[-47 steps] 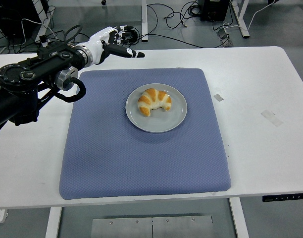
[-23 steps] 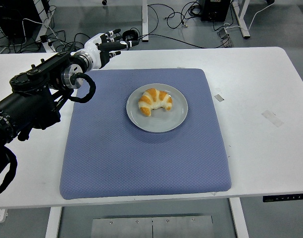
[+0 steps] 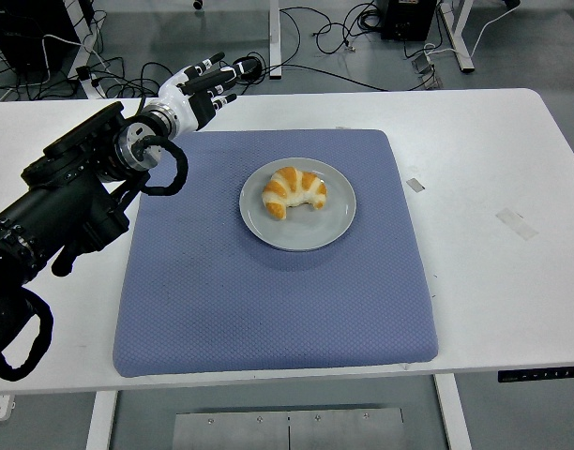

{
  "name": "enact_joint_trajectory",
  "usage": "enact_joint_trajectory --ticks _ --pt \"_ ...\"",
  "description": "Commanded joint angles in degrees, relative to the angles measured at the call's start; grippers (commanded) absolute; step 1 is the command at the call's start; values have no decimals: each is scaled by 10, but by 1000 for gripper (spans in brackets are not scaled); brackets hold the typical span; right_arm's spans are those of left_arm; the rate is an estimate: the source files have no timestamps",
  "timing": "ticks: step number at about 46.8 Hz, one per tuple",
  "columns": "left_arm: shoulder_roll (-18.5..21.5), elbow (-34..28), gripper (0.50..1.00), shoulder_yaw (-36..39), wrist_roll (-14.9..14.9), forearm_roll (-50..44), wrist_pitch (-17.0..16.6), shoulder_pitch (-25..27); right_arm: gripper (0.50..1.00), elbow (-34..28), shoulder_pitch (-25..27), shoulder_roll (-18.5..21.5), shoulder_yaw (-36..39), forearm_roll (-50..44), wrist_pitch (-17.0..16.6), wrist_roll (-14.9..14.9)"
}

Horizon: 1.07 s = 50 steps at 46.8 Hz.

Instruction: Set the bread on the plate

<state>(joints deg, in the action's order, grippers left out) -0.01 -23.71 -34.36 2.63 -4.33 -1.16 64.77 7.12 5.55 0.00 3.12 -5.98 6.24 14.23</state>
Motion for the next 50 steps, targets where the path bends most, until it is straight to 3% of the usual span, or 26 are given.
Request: enact_joint_trajectory --ticks 1,16,22,50 --pt "0 0 980 -17 -1 -9 4 -4 1000 0 0 0 0 0 0 0" --pt "9 30 980 -80 -18 -17 47 -2 1000 0 1 0 0 0 0 0" --pt "9 34 980 -81 -50 -18 49 -3 1000 2 1 0 0 0 0 0" --pt "8 43 980 -79 -62 -17 49 -5 1000 8 -1 0 3 0 -1 0"
